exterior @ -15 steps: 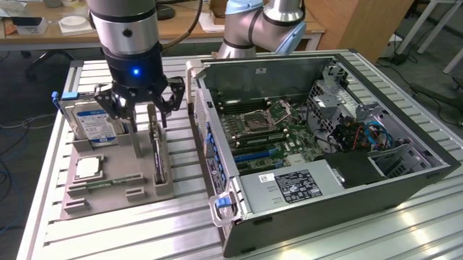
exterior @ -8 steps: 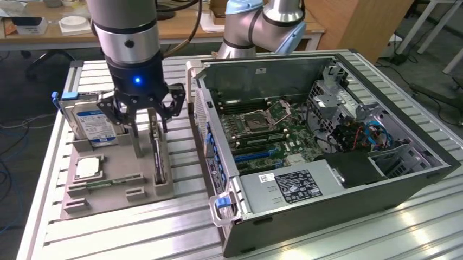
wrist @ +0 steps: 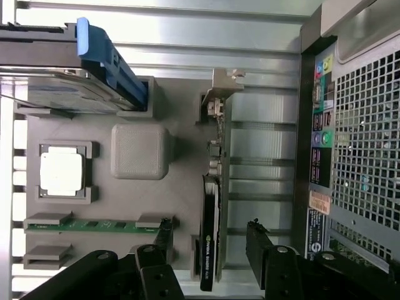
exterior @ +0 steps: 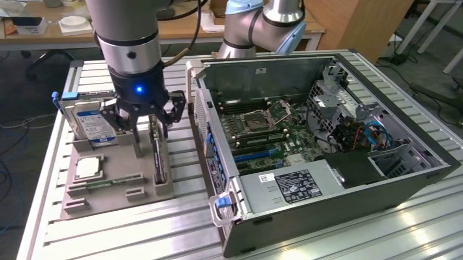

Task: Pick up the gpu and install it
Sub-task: 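Pick up the gpu and move the gpu toward the slot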

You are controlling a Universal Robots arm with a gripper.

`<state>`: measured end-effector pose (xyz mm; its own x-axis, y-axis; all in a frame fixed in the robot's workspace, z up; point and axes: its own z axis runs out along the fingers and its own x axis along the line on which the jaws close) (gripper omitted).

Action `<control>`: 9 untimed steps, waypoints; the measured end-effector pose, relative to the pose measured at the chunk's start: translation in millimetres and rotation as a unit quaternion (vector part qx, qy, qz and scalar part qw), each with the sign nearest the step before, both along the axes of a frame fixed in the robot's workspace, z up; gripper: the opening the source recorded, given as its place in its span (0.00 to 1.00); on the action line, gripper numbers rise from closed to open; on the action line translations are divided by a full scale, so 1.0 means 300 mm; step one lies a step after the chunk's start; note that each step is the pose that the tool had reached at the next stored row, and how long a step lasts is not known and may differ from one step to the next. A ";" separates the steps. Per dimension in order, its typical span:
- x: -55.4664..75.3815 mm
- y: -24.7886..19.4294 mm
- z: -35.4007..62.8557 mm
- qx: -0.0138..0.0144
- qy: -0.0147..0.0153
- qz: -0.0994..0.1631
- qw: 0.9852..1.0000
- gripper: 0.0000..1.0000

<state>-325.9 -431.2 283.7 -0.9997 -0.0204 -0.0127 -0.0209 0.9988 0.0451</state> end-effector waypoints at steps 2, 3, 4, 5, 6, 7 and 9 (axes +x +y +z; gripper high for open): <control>0.000 -0.001 -0.012 0.000 0.000 0.000 1.000 0.59; 0.000 -0.002 -0.018 0.000 0.000 0.000 1.000 0.59; 0.000 -0.002 -0.024 0.000 0.000 0.000 1.000 0.59; 0.000 -0.002 -0.030 0.000 0.000 0.000 1.000 0.59; 0.000 -0.002 -0.036 0.000 0.000 0.000 1.000 0.59; 0.000 -0.002 -0.042 0.000 0.000 0.000 1.000 0.59; 0.000 -0.002 -0.055 0.000 0.000 0.000 1.000 0.59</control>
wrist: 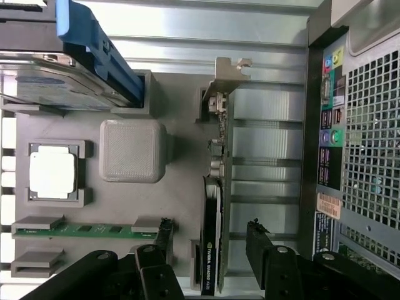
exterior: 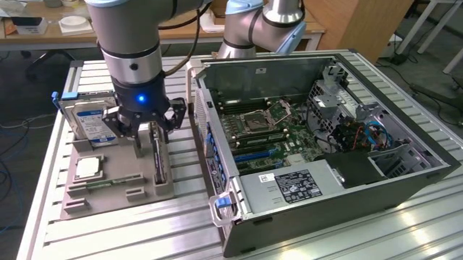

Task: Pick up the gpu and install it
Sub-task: 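Pick up the gpu and move the gpu toward the slot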

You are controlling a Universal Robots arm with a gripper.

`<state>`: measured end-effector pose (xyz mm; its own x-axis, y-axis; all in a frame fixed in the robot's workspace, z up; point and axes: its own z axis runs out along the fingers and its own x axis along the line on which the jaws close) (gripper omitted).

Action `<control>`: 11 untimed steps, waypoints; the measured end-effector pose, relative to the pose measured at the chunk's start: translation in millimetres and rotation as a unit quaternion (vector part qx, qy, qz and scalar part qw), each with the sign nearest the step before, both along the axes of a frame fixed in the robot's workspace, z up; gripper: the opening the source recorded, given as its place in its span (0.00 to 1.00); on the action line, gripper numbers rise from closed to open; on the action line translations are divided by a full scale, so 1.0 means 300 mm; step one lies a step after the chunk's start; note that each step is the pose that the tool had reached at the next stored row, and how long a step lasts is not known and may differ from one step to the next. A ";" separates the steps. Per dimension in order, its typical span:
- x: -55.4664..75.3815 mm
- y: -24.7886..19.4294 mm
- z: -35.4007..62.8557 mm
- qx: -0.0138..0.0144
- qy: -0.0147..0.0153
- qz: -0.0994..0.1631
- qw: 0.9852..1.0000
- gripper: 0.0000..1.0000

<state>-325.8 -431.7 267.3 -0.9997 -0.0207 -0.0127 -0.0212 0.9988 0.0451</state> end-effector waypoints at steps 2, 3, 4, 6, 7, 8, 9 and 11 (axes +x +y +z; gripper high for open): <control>0.000 0.000 -0.012 0.000 0.000 0.000 1.000 0.59; 0.000 0.001 -0.018 0.000 0.000 0.000 1.000 0.59; 0.000 0.001 -0.022 0.000 0.000 0.000 1.000 0.59; 0.000 0.001 -0.031 0.000 0.000 0.000 1.000 0.59; 0.000 0.001 -0.037 0.000 0.000 0.000 1.000 0.59; 0.000 0.001 -0.043 0.000 0.000 0.000 1.000 0.59; 0.000 0.001 -0.049 0.000 0.000 0.000 1.000 0.59; 0.000 0.001 -0.061 0.000 0.000 0.000 1.000 0.59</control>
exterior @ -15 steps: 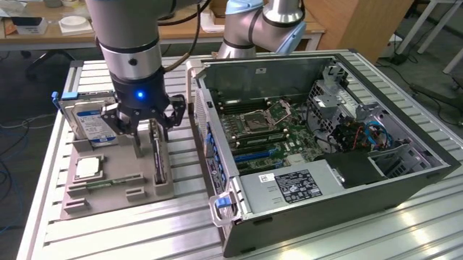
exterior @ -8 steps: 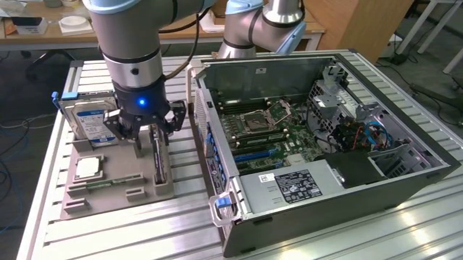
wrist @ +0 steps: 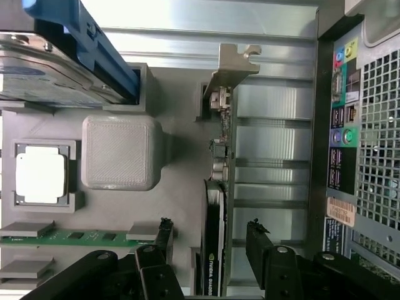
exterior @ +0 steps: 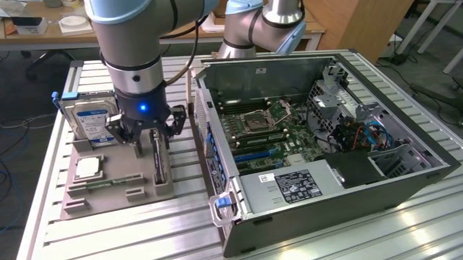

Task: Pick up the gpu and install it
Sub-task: 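Pick up the gpu and move the gpu toward the slot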

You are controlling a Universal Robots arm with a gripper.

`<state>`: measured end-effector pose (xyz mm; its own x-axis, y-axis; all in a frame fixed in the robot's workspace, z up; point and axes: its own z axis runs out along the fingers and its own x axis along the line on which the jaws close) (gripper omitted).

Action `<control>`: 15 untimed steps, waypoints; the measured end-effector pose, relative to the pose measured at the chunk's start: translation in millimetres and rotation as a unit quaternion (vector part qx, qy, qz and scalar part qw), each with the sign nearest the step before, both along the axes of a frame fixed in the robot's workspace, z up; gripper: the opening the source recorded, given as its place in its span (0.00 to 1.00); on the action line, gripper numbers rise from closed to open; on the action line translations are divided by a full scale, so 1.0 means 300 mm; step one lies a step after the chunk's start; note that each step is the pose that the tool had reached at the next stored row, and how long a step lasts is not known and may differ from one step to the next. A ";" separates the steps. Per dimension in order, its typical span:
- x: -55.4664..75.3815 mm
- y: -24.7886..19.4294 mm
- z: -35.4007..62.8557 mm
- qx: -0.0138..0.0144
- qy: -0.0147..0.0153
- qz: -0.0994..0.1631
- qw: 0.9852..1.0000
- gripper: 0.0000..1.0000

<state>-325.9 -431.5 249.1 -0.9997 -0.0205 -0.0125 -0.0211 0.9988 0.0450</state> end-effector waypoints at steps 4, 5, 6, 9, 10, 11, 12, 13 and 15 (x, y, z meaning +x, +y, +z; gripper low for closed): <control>0.000 0.000 -0.025 0.000 0.000 0.000 1.000 0.59; 0.000 0.000 -0.031 0.000 0.000 0.000 1.000 0.59; 0.000 0.000 -0.037 0.000 0.000 0.000 1.000 0.59; 0.000 0.000 -0.055 0.000 0.000 0.000 1.000 0.59; 0.000 0.000 -0.061 0.000 0.000 0.000 1.000 0.59; 0.000 0.000 -0.067 0.000 0.000 0.000 1.000 0.59; 0.000 0.000 -0.073 0.000 0.000 0.000 1.000 0.59; 0.000 0.000 -0.079 0.000 0.000 0.000 1.000 0.59; 0.000 0.000 -0.084 0.000 0.000 0.000 1.000 0.59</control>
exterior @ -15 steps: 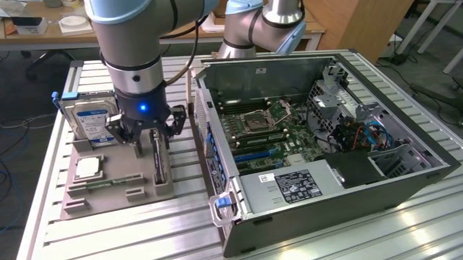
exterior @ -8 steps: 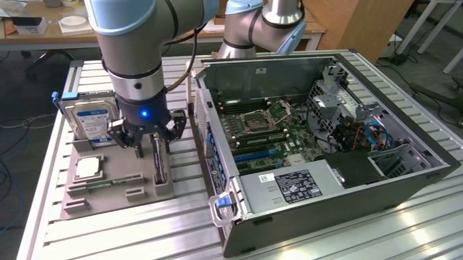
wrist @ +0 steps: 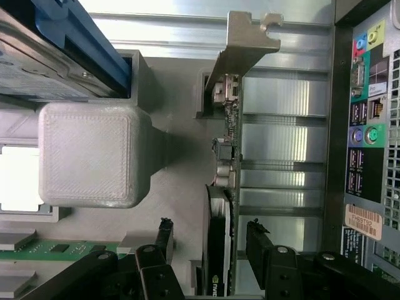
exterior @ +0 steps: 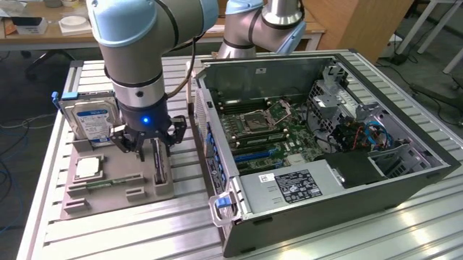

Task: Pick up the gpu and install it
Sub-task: 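Pick up the gpu and move the gpu toward the slot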

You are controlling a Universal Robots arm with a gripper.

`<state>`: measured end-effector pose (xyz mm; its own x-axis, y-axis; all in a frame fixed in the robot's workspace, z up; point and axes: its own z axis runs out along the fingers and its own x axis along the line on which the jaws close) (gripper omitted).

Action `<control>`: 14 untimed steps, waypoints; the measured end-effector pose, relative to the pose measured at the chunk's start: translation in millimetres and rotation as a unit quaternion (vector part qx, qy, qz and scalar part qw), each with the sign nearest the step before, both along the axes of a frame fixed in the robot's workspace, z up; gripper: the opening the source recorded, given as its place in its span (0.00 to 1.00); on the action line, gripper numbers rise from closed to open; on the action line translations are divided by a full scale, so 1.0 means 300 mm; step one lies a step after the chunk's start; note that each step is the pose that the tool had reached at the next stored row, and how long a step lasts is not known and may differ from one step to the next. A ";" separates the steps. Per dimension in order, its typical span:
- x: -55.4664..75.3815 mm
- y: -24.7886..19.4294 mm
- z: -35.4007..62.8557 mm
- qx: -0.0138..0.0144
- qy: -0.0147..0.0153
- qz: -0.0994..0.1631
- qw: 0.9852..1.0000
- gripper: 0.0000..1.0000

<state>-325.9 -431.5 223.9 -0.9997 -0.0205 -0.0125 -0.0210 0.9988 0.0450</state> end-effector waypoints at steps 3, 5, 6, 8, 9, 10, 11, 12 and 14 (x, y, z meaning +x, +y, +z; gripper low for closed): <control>0.000 0.000 0.000 0.000 0.000 0.000 1.000 0.59; 0.000 0.000 0.000 0.000 0.000 0.000 1.000 0.59; 0.000 0.000 0.000 0.000 0.000 0.000 1.000 0.59; 0.000 0.000 0.000 0.000 0.000 0.000 1.000 0.57; 0.000 0.000 0.000 0.000 0.000 0.000 1.000 0.51; 0.000 0.000 0.000 0.000 0.000 0.000 1.000 0.51; 0.000 0.000 0.000 0.000 0.000 0.000 1.000 0.51; 0.000 0.000 0.000 0.000 0.000 0.000 1.000 0.44; 0.000 0.000 0.000 0.000 0.000 0.000 1.000 0.44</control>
<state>-325.9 -431.5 223.8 -0.9997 -0.0205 -0.0126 -0.0211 0.9988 0.0450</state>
